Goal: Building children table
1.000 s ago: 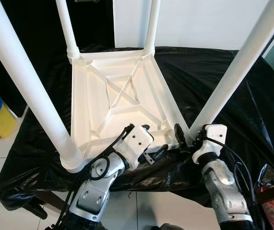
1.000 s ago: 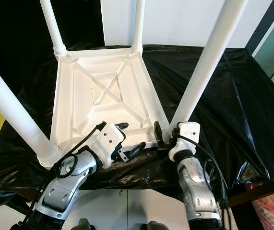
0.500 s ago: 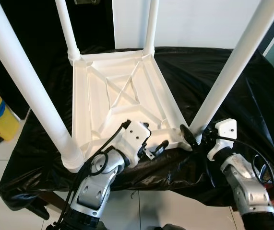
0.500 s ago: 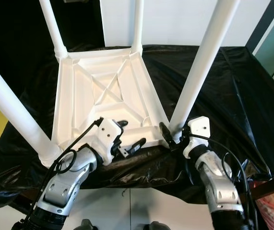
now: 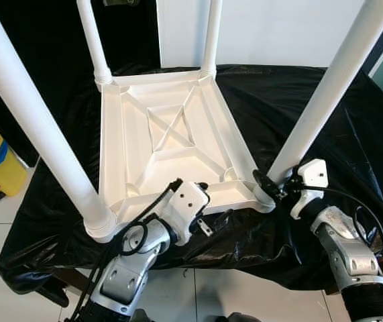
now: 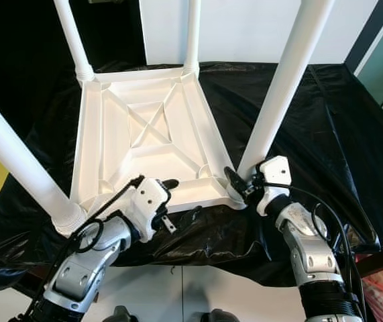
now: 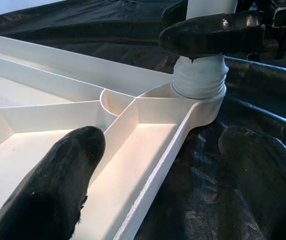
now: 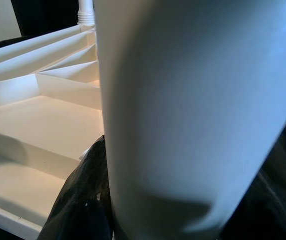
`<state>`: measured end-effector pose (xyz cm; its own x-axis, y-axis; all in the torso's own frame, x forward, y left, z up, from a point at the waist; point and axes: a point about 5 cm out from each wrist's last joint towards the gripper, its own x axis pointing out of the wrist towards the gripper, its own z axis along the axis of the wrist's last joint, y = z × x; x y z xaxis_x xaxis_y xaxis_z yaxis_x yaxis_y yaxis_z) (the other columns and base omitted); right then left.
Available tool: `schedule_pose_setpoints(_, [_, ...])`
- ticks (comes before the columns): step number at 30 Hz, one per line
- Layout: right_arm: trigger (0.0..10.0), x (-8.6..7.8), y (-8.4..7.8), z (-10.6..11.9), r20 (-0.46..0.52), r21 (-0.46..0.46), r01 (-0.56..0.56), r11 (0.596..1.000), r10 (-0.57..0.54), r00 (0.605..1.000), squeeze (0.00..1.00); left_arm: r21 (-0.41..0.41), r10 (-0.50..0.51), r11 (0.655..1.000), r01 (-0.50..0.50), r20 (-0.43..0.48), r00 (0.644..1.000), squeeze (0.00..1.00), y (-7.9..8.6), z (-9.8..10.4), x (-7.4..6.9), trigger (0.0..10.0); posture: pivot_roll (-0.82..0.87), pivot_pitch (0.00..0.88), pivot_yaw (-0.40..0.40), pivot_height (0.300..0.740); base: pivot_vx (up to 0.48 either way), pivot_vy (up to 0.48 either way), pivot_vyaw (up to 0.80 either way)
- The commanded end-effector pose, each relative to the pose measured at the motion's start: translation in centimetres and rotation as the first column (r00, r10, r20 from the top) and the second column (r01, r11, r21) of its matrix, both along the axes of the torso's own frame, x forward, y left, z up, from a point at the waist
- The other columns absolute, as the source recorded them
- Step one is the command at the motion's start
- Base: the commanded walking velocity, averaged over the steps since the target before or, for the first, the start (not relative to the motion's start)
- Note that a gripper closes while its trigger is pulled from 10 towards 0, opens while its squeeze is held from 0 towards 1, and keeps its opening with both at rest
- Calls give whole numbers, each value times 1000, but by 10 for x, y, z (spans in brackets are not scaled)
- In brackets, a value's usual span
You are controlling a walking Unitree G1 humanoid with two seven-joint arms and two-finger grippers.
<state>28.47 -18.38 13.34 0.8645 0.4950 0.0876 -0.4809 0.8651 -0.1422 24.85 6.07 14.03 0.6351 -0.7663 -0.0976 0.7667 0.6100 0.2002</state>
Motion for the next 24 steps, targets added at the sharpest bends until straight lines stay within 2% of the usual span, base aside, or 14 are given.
schedule_pose_setpoints(1, [9804, -5, 0, -14, -55, -18, -6, 1000, 5, 998, 0, 15, -160, 987, 160, -22, 987, 0, -7, -1, -8, 10000, -22, 77, -57, 740, 0, 0, 0])
schedule_pose_setpoints(4, [10000, -6, 0, -17, -67, -19, 14, 1000, -15, 998, 0, 23, -151, 988, 151, -20, 988, 0, -7, -2, -7, 10000, -27, 73, -58, 740, 0, 0, 0])
schedule_pose_setpoints(8, [10000, -12, 6, -24, -102, 41, 69, 997, -64, 993, 0, 31, -99, 995, 99, -3, 995, 0, -6, -1, 0, 10000, -32, 73, -55, 740, 0, 0, 0])
schedule_pose_setpoints(13, [10000, -14, 8, -26, -110, 61, 79, 995, -72, 991, 0, 31, -87, 996, 87, 2, 996, 0, -5, -1, 0, 10000, -41, 74, -49, 740, 0, 0, 0])
schedule_pose_setpoints(14, [10000, -16, 9, -28, -117, 72, 91, 993, -83, 990, 0, 21, -86, 996, 86, -4, 996, 0, -5, -2, 0, 5725, -47, 74, -46, 740, 0, 0, 0])
schedule_pose_setpoints(15, [10000, -16, 9, -28, -117, 72, 91, 993, -83, 990, 0, 21, -86, 996, 86, -4, 996, 0, -5, -2, 0, 5725, -47, 74, -46, 740, 0, 0, 0])
schedule_pose_setpoints(16, [10000, -18, 11, -31, -128, 93, 121, 988, -109, 986, 0, 24, -103, 994, 103, -4, 995, 0, -6, -3, -1, 1647, -48, 72, -45, 740, 0, 0, 0])
schedule_pose_setpoints(20, [10000, -19, 12, -32, -132, 104, 137, 985, -123, 984, 0, 39, -116, 993, 115, 6, 993, 0, -7, -3, -1, 1647, -48, 72, -45, 740, 0, 0, 0])
schedule_pose_setpoints(21, [10000, -19, 13, -32, -136, 110, 153, 982, -137, 981, 0, 44, -110, 993, 109, 8, 994, 0, -7, -3, 1, 10000, -48, 68, -48, 740, 0, 0, 0])
schedule_pose_setpoints(22, [10000, -18, 16, -35, -153, 111, 197, 974, -180, 972, 0, 47, -99, 994, 99, 11, 995, 0, -7, -3, 3, 10000, -45, 62, -52, 740, 0, 0, 0])
schedule_pose_setpoints(24, [10000, -18, 16, -35, -153, 111, 197, 974, -180, 972, 0, 47, -99, 994, 99, 11, 995, 0, -7, -3, 3, 10000, -45, 62, -52, 740, 0, 0, 0])
